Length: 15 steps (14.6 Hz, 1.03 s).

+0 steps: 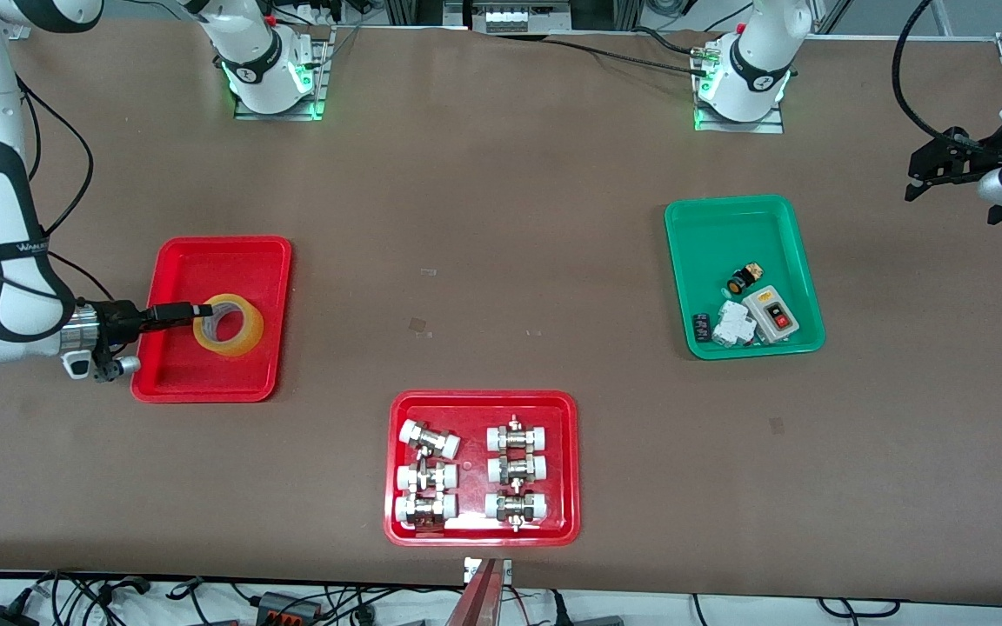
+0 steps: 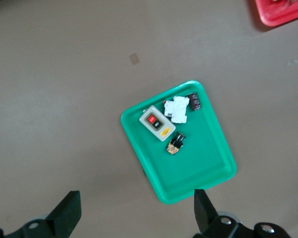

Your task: Left arm passes tape to right arm into tray

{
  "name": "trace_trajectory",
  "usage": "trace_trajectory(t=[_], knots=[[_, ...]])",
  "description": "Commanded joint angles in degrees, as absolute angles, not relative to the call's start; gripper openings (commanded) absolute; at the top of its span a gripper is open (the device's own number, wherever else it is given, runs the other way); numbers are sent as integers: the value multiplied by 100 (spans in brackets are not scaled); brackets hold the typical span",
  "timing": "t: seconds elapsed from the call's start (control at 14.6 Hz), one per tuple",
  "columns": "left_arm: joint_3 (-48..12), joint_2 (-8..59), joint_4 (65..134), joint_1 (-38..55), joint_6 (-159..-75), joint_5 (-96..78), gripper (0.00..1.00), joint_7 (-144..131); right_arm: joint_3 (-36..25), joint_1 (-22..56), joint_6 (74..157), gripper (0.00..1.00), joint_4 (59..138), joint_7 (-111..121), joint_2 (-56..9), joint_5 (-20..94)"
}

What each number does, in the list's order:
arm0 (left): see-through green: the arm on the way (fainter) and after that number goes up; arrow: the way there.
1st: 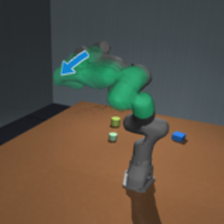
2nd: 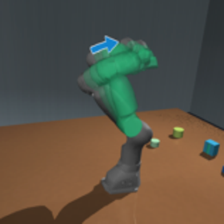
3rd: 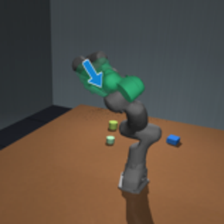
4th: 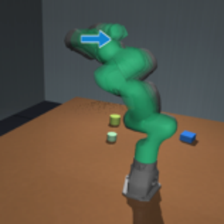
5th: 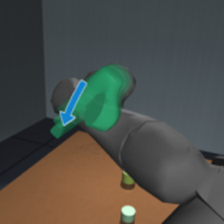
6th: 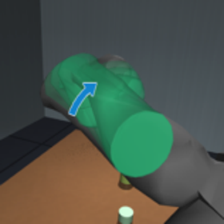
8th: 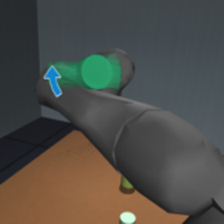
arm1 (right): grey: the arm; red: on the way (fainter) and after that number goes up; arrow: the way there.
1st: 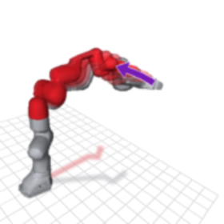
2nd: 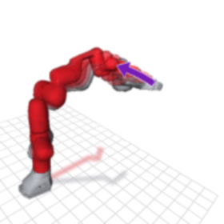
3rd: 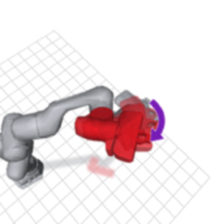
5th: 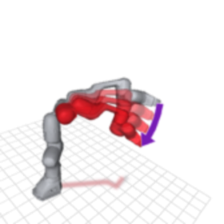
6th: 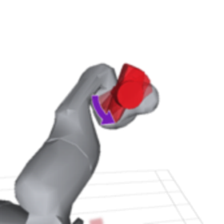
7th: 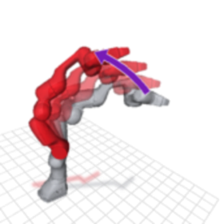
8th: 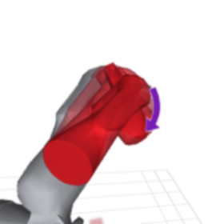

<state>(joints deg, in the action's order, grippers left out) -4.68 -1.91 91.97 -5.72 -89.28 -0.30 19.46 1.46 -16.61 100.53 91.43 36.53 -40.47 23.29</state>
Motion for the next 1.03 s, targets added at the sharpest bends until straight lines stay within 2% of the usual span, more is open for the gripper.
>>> trace_trajectory(t=[0.0, 0.41, 0.62, 0.96], knots=[[-475, -237, 9255, -677, -9018, -176, 100, 2048, 149, -1565, 10151, 100, 9308, 3525, -3368, 1646], [-351, -229, 9158, -589, -8930, -141, 100, 1310, 167, -749, 10072, 100, 8922, 1227, -2137, -147], [-352, -88, 9150, -677, -8930, -149, 100, 1362, 211, -441, 9793, 100, 8693, 283, -1759, -220], [-352, -79, 9149, -686, -8930, -158, 100, 1336, 211, -404, 9176, 100, 7805, 264, -1696, -176]])
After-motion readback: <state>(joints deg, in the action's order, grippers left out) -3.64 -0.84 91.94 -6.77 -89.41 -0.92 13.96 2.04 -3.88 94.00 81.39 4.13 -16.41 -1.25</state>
